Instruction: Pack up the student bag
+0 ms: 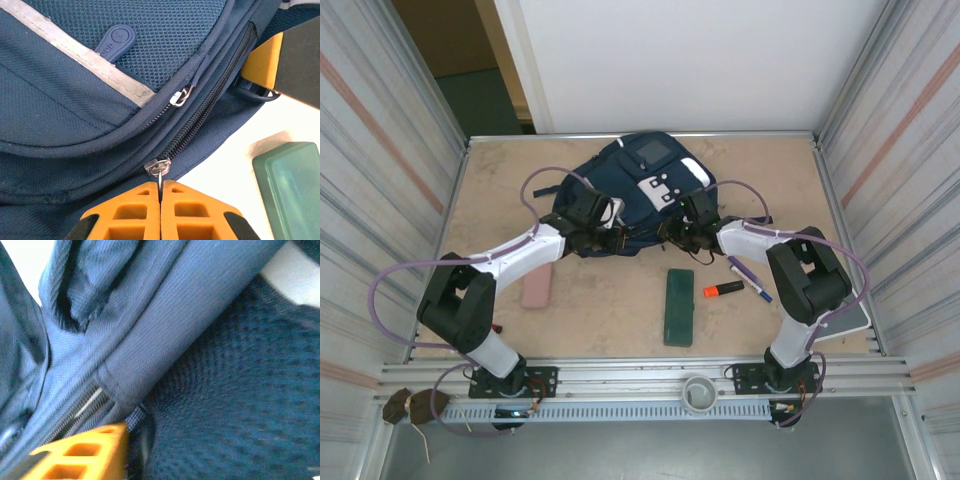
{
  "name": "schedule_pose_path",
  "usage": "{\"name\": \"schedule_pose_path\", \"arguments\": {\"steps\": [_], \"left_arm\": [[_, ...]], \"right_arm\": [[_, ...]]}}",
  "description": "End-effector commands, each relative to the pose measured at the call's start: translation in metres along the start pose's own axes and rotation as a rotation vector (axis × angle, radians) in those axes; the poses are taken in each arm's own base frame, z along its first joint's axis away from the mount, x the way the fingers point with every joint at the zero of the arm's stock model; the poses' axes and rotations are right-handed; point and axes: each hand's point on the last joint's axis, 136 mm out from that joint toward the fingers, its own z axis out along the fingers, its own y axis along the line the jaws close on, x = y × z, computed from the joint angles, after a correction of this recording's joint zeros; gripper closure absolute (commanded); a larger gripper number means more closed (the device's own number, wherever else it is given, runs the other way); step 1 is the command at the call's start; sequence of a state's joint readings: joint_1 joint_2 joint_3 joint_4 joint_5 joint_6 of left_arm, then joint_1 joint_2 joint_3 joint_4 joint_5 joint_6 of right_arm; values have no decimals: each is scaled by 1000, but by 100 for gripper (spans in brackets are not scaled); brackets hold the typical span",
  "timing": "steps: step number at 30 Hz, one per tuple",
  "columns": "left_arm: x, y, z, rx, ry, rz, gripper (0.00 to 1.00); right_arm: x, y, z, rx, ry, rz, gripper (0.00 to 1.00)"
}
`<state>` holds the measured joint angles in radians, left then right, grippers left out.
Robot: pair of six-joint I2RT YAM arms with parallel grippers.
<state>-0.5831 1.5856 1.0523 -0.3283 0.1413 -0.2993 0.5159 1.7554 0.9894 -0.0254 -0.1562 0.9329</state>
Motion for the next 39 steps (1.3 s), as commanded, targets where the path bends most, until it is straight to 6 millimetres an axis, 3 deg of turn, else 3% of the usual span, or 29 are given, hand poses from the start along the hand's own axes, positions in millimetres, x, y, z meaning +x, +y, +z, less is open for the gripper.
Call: {"name": "schedule_pose_path", "arguments": {"steps": [1, 6, 9, 12, 17, 23, 27, 30, 32, 35, 39], "left_arm": [[0, 13, -13, -88, -13, 53, 100], [4, 49, -24, -223, 5, 62, 100], [4, 68, -32, -286, -6, 44, 100], [-1, 72, -41, -304, -35, 37, 100], [-12, 44, -45, -156, -74, 13, 100], [-38, -22, -50, 123, -133, 9, 100], [-57, -56, -43, 217, -152, 17, 100], [-62, -67, -33, 229, -144, 13, 100], [-64, -71, -26, 228, -142, 17, 100], [-61, -75, -18, 234, -121, 20, 100], [-55, -77, -12, 236, -108, 21, 100]], "right_arm": [[-23, -7, -4, 37, -66, -26, 80], [-39, -25, -22, 87, -109, -53, 94], [-51, -32, -34, 112, -139, -82, 96], [-59, -33, -42, 131, -136, -135, 97], [-65, -26, -46, 147, -92, -228, 95], [-77, -10, -42, 95, -20, -253, 91], [-88, -6, -46, 80, 16, -240, 80], [-90, -12, -63, 61, 6, -199, 57], [-81, -15, -74, 31, 7, -163, 44], [-61, -11, -83, -51, 21, -104, 32], [-35, -5, -78, -135, 46, -2, 22]]}}
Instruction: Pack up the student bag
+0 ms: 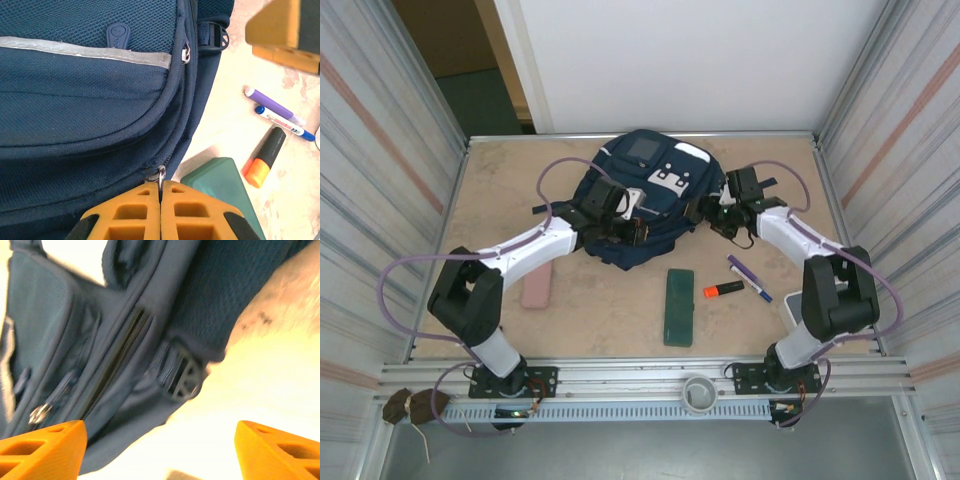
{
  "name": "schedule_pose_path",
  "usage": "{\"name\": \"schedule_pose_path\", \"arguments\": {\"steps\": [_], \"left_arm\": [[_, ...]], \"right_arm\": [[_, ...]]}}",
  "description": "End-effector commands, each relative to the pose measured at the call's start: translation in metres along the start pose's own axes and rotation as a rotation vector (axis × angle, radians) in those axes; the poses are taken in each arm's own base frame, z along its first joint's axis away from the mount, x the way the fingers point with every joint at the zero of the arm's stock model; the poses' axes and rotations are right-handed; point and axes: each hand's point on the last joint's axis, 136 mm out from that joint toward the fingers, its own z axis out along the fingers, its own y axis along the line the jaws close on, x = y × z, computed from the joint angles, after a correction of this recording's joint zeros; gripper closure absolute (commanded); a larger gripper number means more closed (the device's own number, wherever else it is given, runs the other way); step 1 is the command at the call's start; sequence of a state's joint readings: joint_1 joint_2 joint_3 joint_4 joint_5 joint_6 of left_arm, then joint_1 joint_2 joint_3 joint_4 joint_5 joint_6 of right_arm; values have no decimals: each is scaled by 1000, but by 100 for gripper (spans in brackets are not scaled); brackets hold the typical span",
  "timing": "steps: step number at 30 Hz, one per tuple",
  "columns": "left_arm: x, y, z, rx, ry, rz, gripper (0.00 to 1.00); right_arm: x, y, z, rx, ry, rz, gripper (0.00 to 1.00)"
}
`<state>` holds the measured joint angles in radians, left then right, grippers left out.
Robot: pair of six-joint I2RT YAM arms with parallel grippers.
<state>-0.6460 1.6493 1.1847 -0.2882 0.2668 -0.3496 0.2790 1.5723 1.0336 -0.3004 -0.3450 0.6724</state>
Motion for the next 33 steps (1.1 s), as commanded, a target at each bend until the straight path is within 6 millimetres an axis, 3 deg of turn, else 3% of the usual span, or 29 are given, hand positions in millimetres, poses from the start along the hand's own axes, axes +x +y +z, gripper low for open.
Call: {"name": "schedule_pose_path", "arguments": {"steps": [1, 6, 11, 16, 20, 25, 27, 30, 33], "left_arm": [[-22, -15, -6, 46, -66, 5, 100], [-17, -14, -8, 43, -64, 11, 100], [-8, -11, -12, 33, -57, 18, 100], [2, 4, -21, -40, -57, 40, 100], [9, 46, -34, -195, -50, 51, 100], [14, 102, -55, -344, -57, 0, 100], [15, 115, -61, -383, -61, -14, 100], [13, 111, -61, -363, -53, -9, 100], [7, 80, -59, -236, -81, 1, 100]], "right_arm": [[16, 22, 3, -104, 5, 82, 21], [28, 28, 26, -98, -36, 113, 23], [20, 34, 46, -91, -65, 86, 35], [13, 11, 51, -23, -83, 76, 78], [9, -4, 40, -12, -97, 80, 99], [3, -15, 24, 6, -96, 22, 100], [2, -13, 21, 12, -74, -25, 100], [0, -8, 21, 20, -32, -69, 100], [-6, 5, 23, -13, -9, -76, 99]]}}
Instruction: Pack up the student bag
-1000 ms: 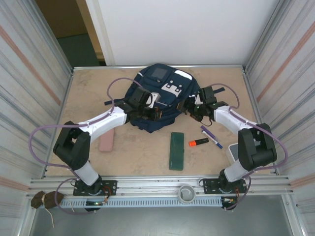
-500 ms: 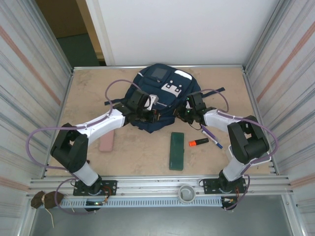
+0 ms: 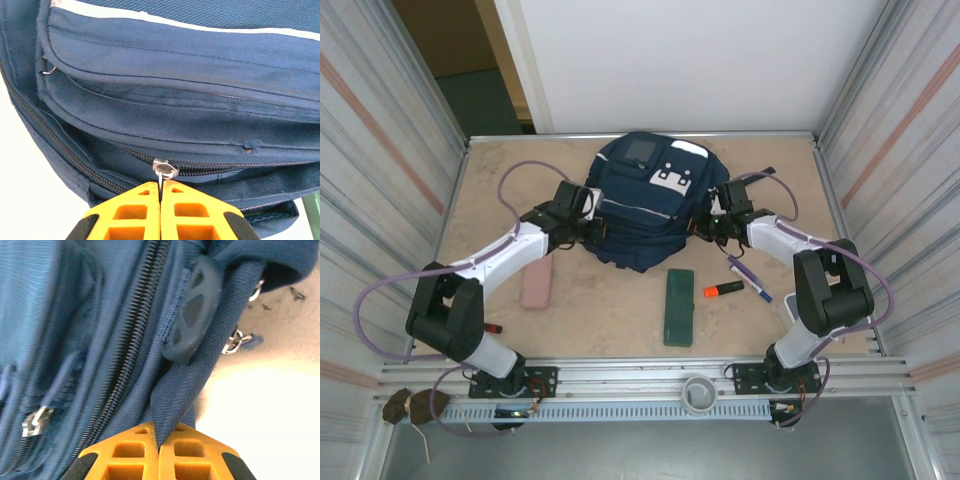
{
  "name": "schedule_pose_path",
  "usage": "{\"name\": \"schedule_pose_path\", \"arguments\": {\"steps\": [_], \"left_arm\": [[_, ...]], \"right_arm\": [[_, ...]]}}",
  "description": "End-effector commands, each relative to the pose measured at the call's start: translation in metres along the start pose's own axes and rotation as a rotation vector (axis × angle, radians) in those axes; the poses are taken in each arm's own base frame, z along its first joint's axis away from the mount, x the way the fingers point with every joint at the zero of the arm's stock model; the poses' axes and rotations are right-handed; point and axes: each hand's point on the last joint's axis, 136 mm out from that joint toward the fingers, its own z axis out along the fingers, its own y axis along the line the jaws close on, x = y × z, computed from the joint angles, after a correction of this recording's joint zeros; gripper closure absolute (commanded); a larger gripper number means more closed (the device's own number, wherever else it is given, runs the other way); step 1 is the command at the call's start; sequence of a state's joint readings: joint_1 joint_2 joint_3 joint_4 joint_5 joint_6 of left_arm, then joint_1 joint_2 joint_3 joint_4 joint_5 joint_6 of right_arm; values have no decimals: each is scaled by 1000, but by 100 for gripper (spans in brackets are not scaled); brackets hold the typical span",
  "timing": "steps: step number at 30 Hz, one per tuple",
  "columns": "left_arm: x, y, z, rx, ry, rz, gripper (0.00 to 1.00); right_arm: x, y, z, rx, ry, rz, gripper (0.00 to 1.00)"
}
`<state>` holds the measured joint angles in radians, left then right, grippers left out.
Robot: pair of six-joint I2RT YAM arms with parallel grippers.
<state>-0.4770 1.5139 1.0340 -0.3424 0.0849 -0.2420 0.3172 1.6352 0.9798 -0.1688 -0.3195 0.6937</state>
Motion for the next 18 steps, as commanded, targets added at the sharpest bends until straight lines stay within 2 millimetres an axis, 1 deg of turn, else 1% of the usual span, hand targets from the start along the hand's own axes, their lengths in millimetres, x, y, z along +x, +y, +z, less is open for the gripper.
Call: {"name": "schedule_pose_path", "arguments": {"steps": [1, 4, 6, 8, 9, 10, 12, 14, 15, 16, 18], "left_arm": [[-11, -31, -24, 107, -57, 35, 100], [-23, -69, -42, 264, -113, 35, 100], [-30, -89, -52, 359, -142, 27, 100], [-34, -105, -58, 424, -151, 24, 100], [-35, -111, -60, 440, -152, 28, 100], [-35, -115, -61, 447, -153, 33, 100], [-36, -122, -62, 457, -155, 44, 100], [-37, -124, -60, 449, -153, 45, 100], [-37, -124, -58, 443, -148, 44, 100], [-36, -123, -55, 432, -144, 43, 100], [-36, -120, -50, 412, -139, 43, 100]], "right_arm": [[-19, 14, -4, -25, -1, -59, 98], [-27, 26, 2, -58, 29, -46, 93], [-32, 31, 6, -80, 59, -37, 90], [-35, 32, 6, -76, 81, -44, 84], [-38, 29, 4, -54, 83, -52, 79], [-39, 24, 1, -30, 85, -55, 75], [-42, 10, -10, 23, 69, -60, 63], [-42, -1, -26, 55, 45, -55, 55], [-38, -5, -34, 60, 37, -49, 52], [-35, -5, -41, 53, 30, -41, 49], [-19, 2, -51, -7, 32, -16, 42]]}}
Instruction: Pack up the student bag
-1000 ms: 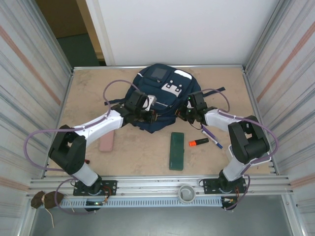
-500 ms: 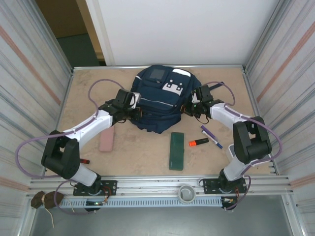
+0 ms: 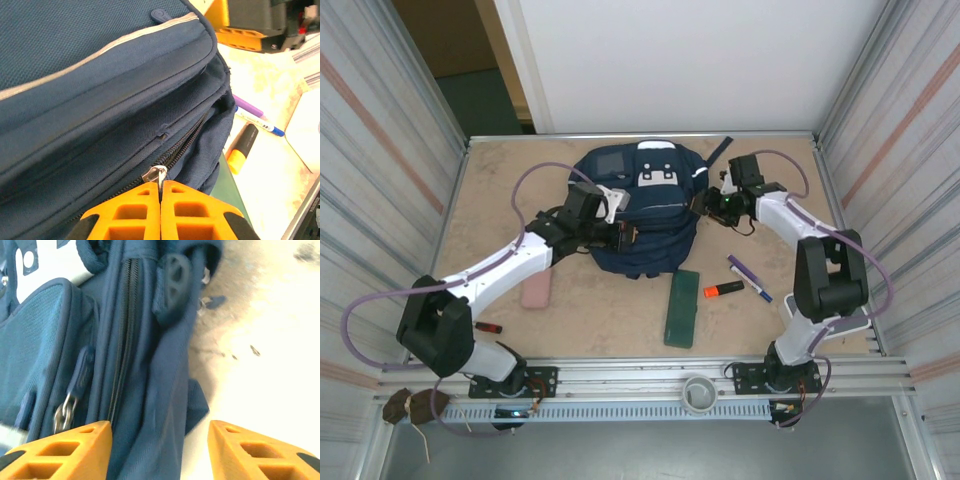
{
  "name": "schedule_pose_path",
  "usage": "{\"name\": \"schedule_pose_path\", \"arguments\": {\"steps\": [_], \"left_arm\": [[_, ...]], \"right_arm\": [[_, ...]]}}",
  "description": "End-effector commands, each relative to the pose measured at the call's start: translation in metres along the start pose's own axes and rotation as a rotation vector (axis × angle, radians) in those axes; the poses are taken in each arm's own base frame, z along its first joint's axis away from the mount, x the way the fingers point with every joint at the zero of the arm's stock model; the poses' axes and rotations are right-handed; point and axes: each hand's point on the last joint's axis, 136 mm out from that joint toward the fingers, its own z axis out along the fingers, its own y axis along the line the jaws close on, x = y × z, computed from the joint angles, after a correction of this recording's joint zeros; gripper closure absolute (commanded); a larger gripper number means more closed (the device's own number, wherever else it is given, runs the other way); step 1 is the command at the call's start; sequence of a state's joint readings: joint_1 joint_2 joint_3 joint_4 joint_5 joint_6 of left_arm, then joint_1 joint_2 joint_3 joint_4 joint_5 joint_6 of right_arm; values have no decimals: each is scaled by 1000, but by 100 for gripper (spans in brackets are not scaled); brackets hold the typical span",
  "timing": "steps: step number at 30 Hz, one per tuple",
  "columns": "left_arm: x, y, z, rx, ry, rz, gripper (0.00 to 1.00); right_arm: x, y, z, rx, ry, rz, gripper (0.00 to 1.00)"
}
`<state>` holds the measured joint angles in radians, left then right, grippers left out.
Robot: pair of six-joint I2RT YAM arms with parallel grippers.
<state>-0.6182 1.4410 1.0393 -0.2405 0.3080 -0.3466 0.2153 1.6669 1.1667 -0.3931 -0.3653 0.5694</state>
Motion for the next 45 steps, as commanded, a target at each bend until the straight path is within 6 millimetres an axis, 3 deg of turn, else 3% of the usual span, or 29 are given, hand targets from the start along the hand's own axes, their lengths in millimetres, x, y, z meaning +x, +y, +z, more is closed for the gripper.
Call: {"name": "schedule_pose_path", "arguments": {"steps": [1, 5, 10, 13, 16, 17, 21, 27, 29, 33, 40, 43, 45], "left_arm": [[-29, -20, -6, 59, -76, 24, 100], [-28, -21, -1, 58, -68, 24, 100], [-27, -25, 2, 64, -60, 35, 100], [-22, -24, 3, 58, -50, 37, 100], [-17, -16, 1, 18, -44, 46, 100], [-15, -11, -1, -9, -42, 54, 100], [-1, 27, -11, -159, -24, 58, 100], [16, 101, -38, -360, -34, -33, 100], [19, 113, -41, -388, -37, -55, 100], [12, 94, -32, -282, -45, -62, 100], [-7, 23, -19, -77, -70, 2, 100], [-17, -2, -7, 0, -86, 9, 100], [-23, -9, 3, 8, -79, 16, 100]], "right_arm": [[28, 13, -27, -80, 15, 18, 36], [53, 26, -30, -150, 8, 72, 22], [64, 39, -10, -154, -10, 70, 21], [61, 52, 4, -171, -7, 57, 36], [54, 44, 10, -118, -27, 39, 68], [51, 37, 8, -92, -43, 32, 77], [43, 18, 2, -41, -70, 33, 96], [33, 7, -8, -54, -76, 34, 100], [31, 8, -7, -61, -60, 23, 100], [22, 21, 1, -89, -16, -5, 98], [2, 39, 22, -94, 55, -40, 88], [-15, 35, 27, -41, 59, -62, 80], [-24, 29, 21, -9, 42, -63, 69]]}}
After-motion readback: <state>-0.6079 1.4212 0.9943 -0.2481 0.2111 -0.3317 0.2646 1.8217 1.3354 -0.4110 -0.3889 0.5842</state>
